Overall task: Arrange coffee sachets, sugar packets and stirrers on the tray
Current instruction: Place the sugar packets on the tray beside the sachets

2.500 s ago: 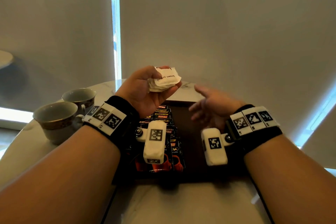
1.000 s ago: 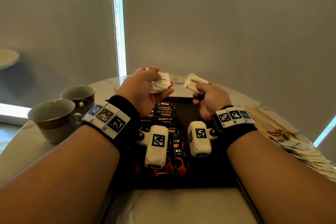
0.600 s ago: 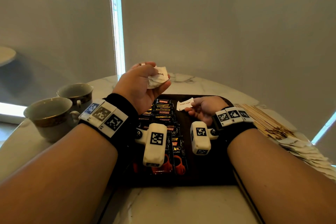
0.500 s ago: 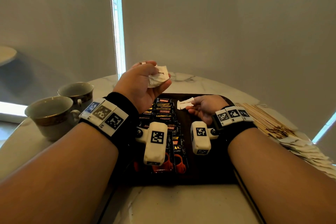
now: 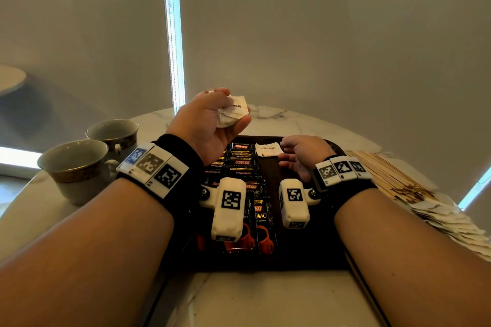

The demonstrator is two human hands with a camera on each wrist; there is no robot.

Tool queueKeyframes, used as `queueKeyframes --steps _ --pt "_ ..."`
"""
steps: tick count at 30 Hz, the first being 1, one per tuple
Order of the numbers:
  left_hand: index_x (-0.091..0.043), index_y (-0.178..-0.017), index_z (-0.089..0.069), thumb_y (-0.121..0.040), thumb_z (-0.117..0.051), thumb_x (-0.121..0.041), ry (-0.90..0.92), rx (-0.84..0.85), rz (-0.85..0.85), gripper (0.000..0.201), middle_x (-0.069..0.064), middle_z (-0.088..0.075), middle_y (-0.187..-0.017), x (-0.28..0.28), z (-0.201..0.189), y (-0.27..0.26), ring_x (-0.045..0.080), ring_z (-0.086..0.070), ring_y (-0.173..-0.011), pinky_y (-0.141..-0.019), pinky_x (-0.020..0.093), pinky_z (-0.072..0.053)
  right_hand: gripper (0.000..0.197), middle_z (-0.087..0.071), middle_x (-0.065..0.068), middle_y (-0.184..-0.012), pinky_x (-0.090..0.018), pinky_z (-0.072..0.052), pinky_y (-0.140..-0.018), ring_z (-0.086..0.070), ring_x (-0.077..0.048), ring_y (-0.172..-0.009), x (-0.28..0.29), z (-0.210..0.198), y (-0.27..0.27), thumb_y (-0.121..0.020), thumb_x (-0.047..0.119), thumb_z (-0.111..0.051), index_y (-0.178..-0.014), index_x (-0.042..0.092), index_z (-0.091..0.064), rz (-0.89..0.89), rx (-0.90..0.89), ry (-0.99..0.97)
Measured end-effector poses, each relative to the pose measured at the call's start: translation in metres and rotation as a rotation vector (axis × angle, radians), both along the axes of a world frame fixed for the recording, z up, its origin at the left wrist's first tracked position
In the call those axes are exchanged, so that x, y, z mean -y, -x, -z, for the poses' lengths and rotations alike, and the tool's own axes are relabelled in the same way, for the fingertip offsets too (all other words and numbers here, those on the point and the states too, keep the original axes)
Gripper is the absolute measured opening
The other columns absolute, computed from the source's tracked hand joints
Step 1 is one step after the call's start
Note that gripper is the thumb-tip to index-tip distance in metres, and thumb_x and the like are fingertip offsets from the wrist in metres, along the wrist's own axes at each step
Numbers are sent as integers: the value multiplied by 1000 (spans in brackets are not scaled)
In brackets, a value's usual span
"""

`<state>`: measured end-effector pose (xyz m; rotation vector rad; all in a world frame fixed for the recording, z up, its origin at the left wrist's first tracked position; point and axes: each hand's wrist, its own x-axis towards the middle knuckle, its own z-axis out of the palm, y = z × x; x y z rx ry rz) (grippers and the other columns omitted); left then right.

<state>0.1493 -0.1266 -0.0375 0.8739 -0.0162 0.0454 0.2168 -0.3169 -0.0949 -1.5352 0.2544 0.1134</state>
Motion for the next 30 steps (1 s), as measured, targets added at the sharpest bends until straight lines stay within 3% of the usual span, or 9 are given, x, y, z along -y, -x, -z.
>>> queueKeyframes --steps 4,7,12,17,19,22,26,30 --pt "-12 -100 -58 -97 -54 0 8 4 5 13 23 -58 -118 -1 0 0 36 -70 -95 -58 29 -60 24 -59 -16 -105 -28 -53 -62 -63 -22 -84 0 0 -2 -97 8 -54 -119 -3 -57 -14 25 -30" --pt "-12 -101 -58 -98 -54 -1 3 2 4 12 23 -57 -120 0 0 0 36 -70 -96 -57 29 -60 16 -58 -20 -113 -33 -57 -74 -65 -29 -101 -1 -2 1 -96 9 -57 -110 0 -60 -47 -23 -77" --pt "-12 -100 -58 -97 -54 0 11 -5 3 12 24 -56 -123 0 0 1 37 -68 -100 -57 29 -60 33 -56 -24 -120 -38 -56 -84 -64 -33 -107 -2 -3 3 -96 11 -57 -124 -5 -58 -66 -16 -142" --pt "-10 -105 -57 -95 -58 -3 5 -35 8 11 26 -55 -125 0 0 3 36 -67 -99 -53 26 -58 33 -56 -21 -118 -36 -55 -77 -64 -30 -104 -2 -3 4 -96 15 -55 -124 -4 -59 -71 -8 -133" --pt "-7 -104 -57 -95 -60 -5 14 -42 12 9 25 -57 -117 1 -2 5 33 -67 -94 -52 24 -58 34 -56 -21 -118 -35 -54 -75 -63 -30 -103 -2 -3 4 -97 16 -54 -125 -4 -58 -73 -11 -129" --pt "-5 -104 -59 -94 -58 -6 35 -37 27 11 24 -58 -113 1 -3 8 34 -66 -94 -58 26 -60 33 -57 -19 -116 -35 -54 -74 -64 -29 -102 -2 -4 5 -97 17 -53 -124 -2 -58 -56 -12 -118" --pt "-7 -112 -63 -93 -46 -1 17 -26 46 26 28 -55 -127 0 -1 9 41 -65 -104 -61 29 -61 25 -61 -12 -97 -32 -53 -65 -63 -22 -80 1 -9 5 -96 20 -54 -113 3 -63 -4 47 -86" --pt "-11 -121 -62 -96 -46 -1 -53 -15 116 32 26 -60 -123 0 -1 8 35 -69 -93 -58 29 -61 25 -59 -5 -78 -27 -44 -53 -54 -15 -62 3 -38 14 -98 30 -53 -98 8 -65 -99 123 -163"
